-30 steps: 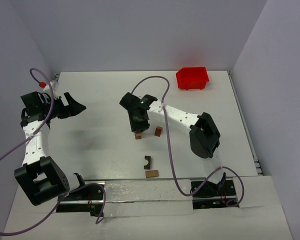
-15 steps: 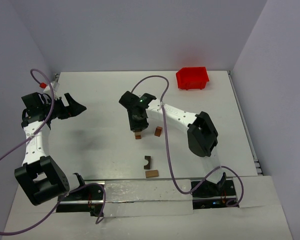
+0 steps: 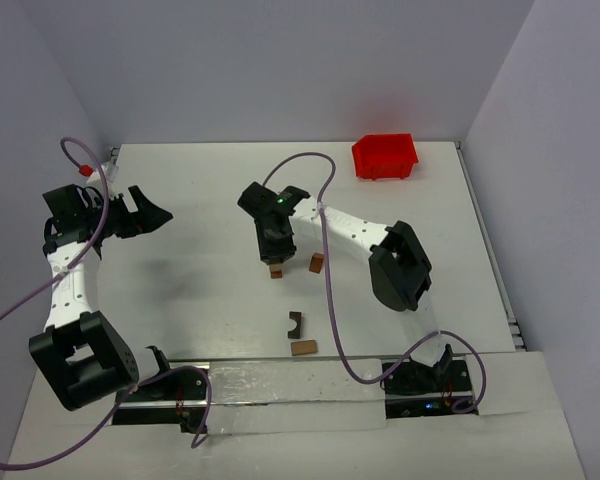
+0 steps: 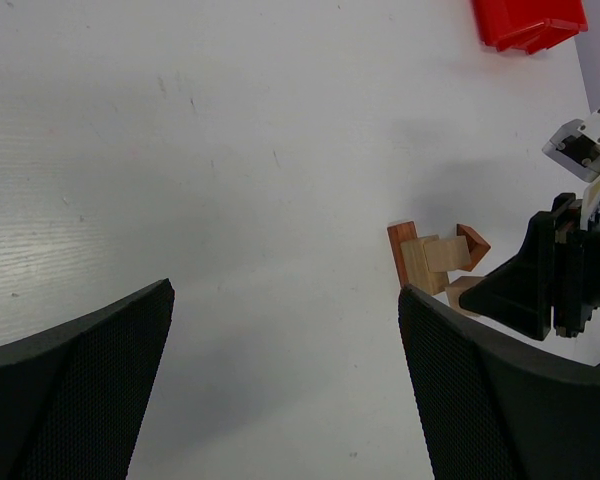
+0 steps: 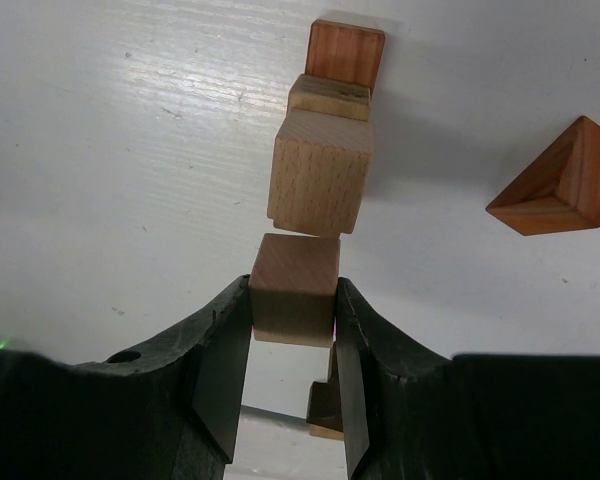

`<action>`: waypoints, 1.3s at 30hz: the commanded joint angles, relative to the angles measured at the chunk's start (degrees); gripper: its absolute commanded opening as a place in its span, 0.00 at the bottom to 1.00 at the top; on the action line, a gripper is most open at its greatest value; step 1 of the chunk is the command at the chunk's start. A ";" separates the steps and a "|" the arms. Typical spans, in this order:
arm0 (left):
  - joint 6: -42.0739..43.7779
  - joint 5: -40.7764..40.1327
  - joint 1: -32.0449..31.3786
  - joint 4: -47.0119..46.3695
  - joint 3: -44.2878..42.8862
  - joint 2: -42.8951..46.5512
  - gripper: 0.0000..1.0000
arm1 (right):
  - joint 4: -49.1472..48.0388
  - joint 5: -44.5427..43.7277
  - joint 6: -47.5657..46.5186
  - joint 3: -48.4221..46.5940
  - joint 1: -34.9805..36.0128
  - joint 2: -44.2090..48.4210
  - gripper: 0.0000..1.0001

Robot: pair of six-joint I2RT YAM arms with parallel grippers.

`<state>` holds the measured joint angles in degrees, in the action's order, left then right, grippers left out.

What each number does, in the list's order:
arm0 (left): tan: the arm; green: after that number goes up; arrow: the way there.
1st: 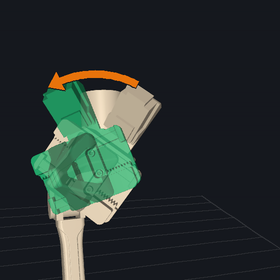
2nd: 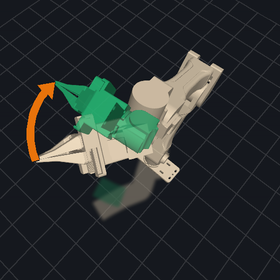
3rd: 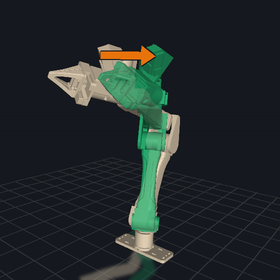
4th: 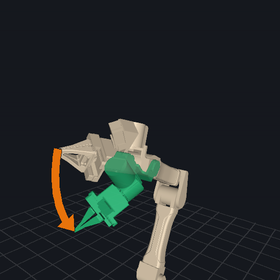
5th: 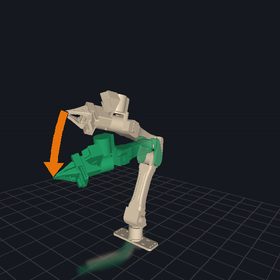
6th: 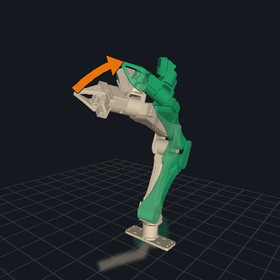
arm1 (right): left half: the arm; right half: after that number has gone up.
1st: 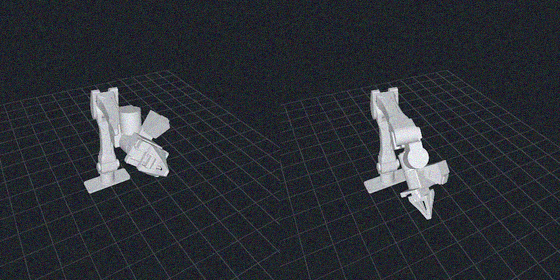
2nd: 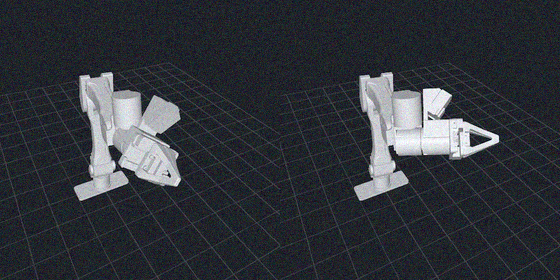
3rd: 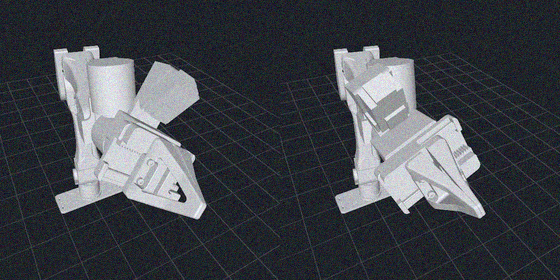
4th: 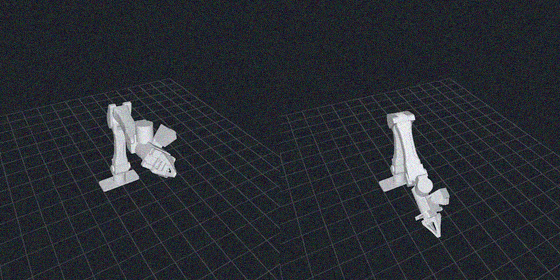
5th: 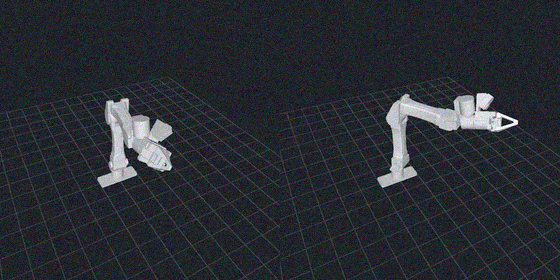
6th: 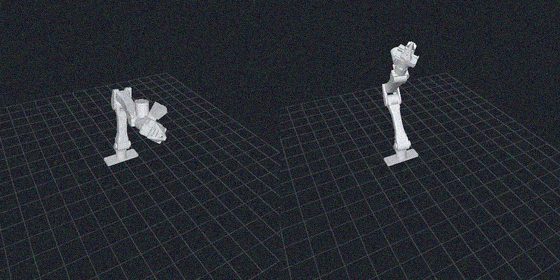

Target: Build the wood block tower

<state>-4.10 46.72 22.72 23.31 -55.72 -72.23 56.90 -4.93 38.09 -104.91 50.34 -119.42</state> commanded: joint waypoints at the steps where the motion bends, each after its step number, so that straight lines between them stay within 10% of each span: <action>1: 0.06 1.35 0.57 -2.30 0.27 -0.44 0.99 | 0.41 -0.96 0.76 -3.61 -0.25 -1.14 0.00; 39: 1.11 1.63 0.50 -2.13 0.60 -0.80 0.99 | 0.58 1.15 2.37 -4.87 -2.53 -3.10 0.00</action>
<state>-3.84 46.76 22.72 23.29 -54.96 -72.99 56.95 -3.38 39.13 -107.00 48.21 -122.23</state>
